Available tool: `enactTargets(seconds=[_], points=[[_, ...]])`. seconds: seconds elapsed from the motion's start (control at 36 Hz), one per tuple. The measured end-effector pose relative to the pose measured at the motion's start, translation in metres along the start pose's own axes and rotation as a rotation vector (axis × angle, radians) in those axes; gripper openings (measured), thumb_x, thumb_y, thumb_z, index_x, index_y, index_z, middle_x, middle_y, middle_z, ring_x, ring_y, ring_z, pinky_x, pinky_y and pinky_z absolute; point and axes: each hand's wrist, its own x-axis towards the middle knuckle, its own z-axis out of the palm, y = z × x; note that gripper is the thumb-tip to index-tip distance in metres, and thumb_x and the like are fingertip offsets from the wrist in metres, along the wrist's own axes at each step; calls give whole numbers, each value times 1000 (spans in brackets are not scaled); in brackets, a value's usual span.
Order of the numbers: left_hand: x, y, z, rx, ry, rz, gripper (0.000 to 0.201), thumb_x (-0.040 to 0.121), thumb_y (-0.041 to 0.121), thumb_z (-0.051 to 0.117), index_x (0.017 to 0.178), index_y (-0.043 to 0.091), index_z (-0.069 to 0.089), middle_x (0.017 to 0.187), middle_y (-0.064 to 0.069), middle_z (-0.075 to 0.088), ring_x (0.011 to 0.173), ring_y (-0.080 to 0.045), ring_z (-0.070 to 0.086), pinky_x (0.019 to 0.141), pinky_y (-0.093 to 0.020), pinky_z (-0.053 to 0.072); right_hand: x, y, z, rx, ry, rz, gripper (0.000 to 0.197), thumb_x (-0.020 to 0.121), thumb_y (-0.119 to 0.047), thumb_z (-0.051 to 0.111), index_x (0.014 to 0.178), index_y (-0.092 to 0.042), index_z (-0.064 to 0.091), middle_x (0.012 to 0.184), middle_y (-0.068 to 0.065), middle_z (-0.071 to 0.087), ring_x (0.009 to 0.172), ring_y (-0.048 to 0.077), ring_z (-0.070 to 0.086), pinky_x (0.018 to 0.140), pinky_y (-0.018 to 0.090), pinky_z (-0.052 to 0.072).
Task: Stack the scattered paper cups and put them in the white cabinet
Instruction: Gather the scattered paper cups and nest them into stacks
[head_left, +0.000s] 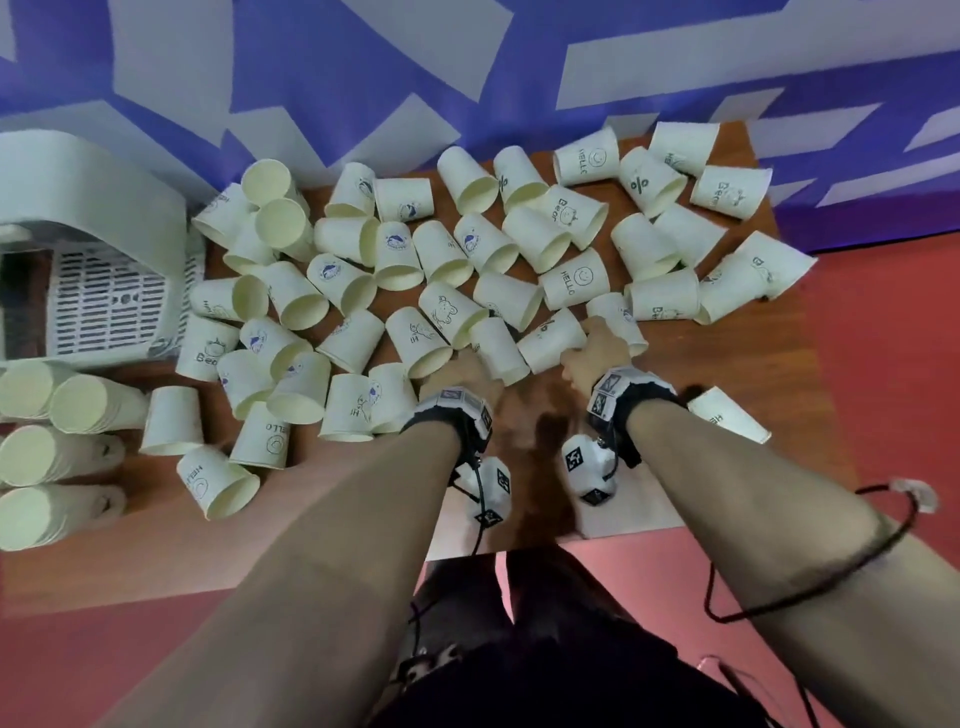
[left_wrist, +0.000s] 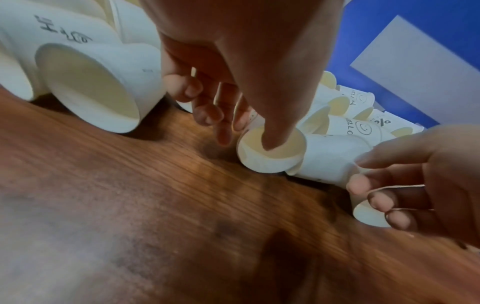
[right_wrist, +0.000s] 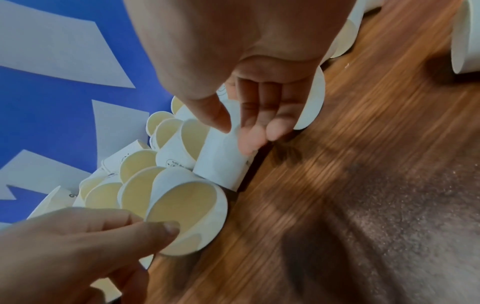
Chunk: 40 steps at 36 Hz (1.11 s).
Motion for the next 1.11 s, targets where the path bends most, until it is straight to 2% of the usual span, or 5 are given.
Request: enactTargets(seconds=[0.31,0.5,0.61,0.78,1.11], points=[[5,-5,-11,70,11,21,33,93,31,52,118,12,64,115,-13,66,106,-34,63,82,-39,48,2,-3,-22,34,87,-15,42,92,-46,41,72,-14,58,78,10,65,76,27,59,70,37,48],[-8,-11,-32,66,83,-15,24,90,28,50,76,11,59,87,-9,68,69,-22,58,63,-27,43,-2,-14,-42,-87,110,-204,7,82,-22,58,76,-20,56,79,-2,57,77,19,50,68,24,36],[-20,-30,-45,-21,207,-16,32,90,25,46,62,11,42,68,-9,53,51,-16,40,50,-25,28,-6,-32,-43,-73,110,-260,18,73,-11,58,78,-22,45,74,0,54,68,22,53,53,28,35],[-53,-86,-61,-263,344,-106,36,89,23,49,56,12,37,54,-3,38,51,-20,34,48,-29,21,-19,-70,-12,-57,49,-352,32,74,-10,59,104,-17,50,90,8,60,80,25,54,66,28,38],[-112,-215,-88,-473,488,-372,31,90,27,48,66,8,54,63,-5,51,64,-25,48,54,-30,30,-84,-171,99,-287,-167,-688,20,83,-18,61,102,-14,67,101,10,67,98,31,62,73,27,43]])
